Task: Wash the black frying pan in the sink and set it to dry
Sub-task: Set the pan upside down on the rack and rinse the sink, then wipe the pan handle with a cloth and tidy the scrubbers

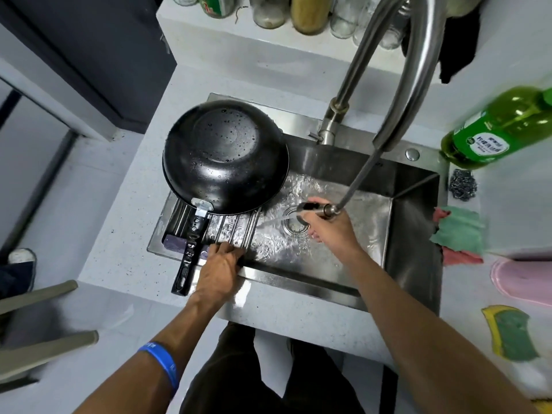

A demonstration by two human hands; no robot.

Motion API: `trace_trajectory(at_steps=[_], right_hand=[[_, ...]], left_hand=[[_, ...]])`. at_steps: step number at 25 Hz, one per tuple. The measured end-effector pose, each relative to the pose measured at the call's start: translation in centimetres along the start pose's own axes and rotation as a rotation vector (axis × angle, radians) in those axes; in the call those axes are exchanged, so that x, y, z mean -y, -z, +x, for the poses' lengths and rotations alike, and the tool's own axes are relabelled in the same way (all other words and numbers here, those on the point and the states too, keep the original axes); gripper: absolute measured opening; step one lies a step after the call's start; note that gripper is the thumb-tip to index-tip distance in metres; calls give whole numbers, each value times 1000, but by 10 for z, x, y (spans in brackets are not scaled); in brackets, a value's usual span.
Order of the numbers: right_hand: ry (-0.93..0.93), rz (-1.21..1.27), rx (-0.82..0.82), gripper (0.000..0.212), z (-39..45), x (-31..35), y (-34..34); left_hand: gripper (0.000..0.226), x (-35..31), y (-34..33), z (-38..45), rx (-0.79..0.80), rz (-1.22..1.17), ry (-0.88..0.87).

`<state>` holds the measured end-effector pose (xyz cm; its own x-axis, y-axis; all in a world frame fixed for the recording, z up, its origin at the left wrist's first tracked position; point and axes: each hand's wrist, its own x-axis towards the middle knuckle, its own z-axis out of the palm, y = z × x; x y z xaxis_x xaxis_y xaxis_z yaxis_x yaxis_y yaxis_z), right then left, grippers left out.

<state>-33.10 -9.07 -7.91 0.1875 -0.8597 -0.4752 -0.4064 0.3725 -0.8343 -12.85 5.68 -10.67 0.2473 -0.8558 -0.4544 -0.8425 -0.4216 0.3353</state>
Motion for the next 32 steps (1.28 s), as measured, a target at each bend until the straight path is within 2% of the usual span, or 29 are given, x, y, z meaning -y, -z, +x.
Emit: trace_trajectory(at_steps=[2,3,5,7,12,17,19,21,23,24,26,27,29,30,31,32], right_hand=[[-28,16,-190,28,-7,0,27],[-6,-57,-254,24,-10,3,40],[78,-361,-250,25,-14,20,52],[168,-519,-229,32,-17,53,56],[189,-426,-222,30,-13,133,65],[277,-475,-229,39,-22,139,60],[285,-418,-193,43,-17,134,56],[312,-311,-67,42,-14,119,60],[261,-5,28,34,-17,93,65],[161,234,23,29,-21,78,63],[-166,784,-21,36,-24,57,44],[-294,1025,-28,40,-21,53,29],[-368,1423,-60,38,-10,61,3],[-372,1508,-109,36,-4,69,-9],[-356,1492,-169,33,2,76,-15],[-319,1359,-232,27,7,78,-19]], left_hand=[[31,-2,2,-1,-13,-72,34],[28,-5,3,-1,-58,-99,49],[21,-11,4,-3,-159,-48,33],[18,-20,4,-9,-208,-2,-32],[23,-49,2,-15,-135,-31,-90],[17,-62,-11,-9,-114,-146,-120],[12,-66,-15,-7,-84,-212,-118],[14,-75,-12,-2,-25,-324,-71],[10,-90,3,15,27,-522,-1],[10,-102,14,26,21,-638,15],[17,-126,30,48,35,-948,71],[24,-138,37,60,93,-1147,145],[45,-156,47,80,303,-1507,277],[53,-161,48,89,366,-1668,330],[57,-167,49,95,361,-1777,371],[59,-174,48,96,315,-1788,411]])
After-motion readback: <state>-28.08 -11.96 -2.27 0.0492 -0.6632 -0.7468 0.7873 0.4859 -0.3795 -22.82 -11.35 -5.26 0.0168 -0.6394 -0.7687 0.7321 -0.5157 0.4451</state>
